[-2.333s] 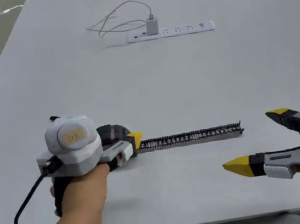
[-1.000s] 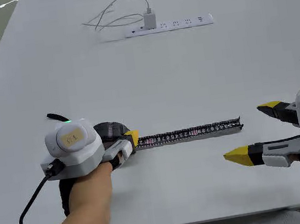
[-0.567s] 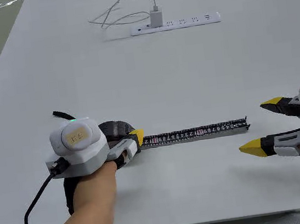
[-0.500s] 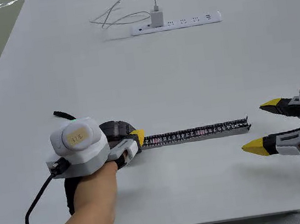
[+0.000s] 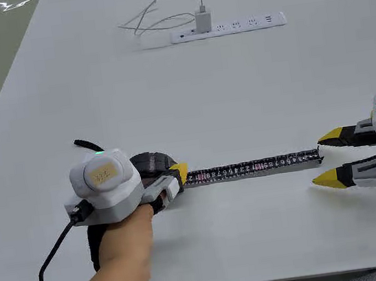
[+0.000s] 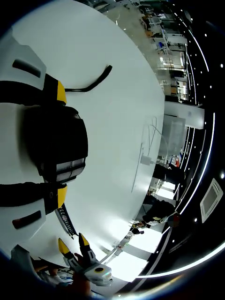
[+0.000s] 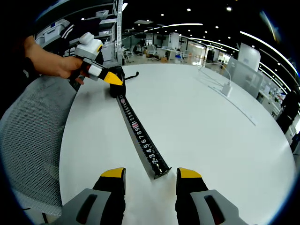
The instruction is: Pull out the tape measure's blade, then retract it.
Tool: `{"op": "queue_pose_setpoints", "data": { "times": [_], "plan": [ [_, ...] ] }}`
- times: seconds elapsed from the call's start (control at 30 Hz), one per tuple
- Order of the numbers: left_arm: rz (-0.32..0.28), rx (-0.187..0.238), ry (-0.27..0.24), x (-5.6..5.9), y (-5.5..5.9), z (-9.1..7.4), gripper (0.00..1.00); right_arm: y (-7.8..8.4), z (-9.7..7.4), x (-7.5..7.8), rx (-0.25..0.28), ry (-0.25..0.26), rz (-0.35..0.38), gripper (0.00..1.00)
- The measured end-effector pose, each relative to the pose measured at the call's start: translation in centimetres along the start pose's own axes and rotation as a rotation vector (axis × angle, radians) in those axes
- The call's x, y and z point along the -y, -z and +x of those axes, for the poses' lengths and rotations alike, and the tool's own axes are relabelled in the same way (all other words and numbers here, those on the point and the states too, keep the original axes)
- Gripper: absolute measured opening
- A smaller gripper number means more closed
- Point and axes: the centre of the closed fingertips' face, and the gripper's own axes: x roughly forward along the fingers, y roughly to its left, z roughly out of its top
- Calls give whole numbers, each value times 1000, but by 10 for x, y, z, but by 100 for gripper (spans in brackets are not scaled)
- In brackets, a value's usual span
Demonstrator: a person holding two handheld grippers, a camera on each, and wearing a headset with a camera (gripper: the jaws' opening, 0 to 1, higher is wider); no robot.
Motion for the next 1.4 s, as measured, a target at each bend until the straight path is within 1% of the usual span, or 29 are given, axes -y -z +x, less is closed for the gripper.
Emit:
{"op": "queue_pose_setpoints", "data": {
  "times": [0.2, 0.3, 0.4, 0.57, 0.67, 0.7, 0.8, 0.97, 1.1, 1.23, 1.4],
  "plan": [
    [2, -1, -1, 0, 0, 0, 62, -1, 2, 2, 2, -38, -56, 32],
    [1, -2, -1, 0, 0, 0, 62, 2, 4, 3, -20, -58, -88, 30],
    [1, -2, -1, 0, 0, 0, 62, 3, 5, 3, -29, -74, -107, 25],
    [-2, -2, 0, 0, 0, 0, 62, 5, 6, 7, -40, -85, -115, 20],
    [-1, -1, -1, 0, 0, 0, 62, 5, 6, 10, -44, -84, -127, 14],
    [0, -1, 0, 0, 0, 0, 62, 6, 6, 10, -48, -92, -114, 11],
    [0, -3, 0, 0, 0, 0, 62, 6, 6, 9, -42, -106, -138, 10],
    [1, -2, 1, 0, 0, 1, 62, 6, 6, 11, -25, -129, -111, 9],
    [2, -1, 0, -1, 0, 1, 62, 5, 7, 10, -32, -146, -123, 9],
    [3, 2, -2, -1, 0, 1, 62, 5, 7, 10, -33, -160, -119, 9],
    [0, 9, -8, -1, 0, 0, 61, 5, 7, 11, -34, -161, -122, 8]
  ]
}}
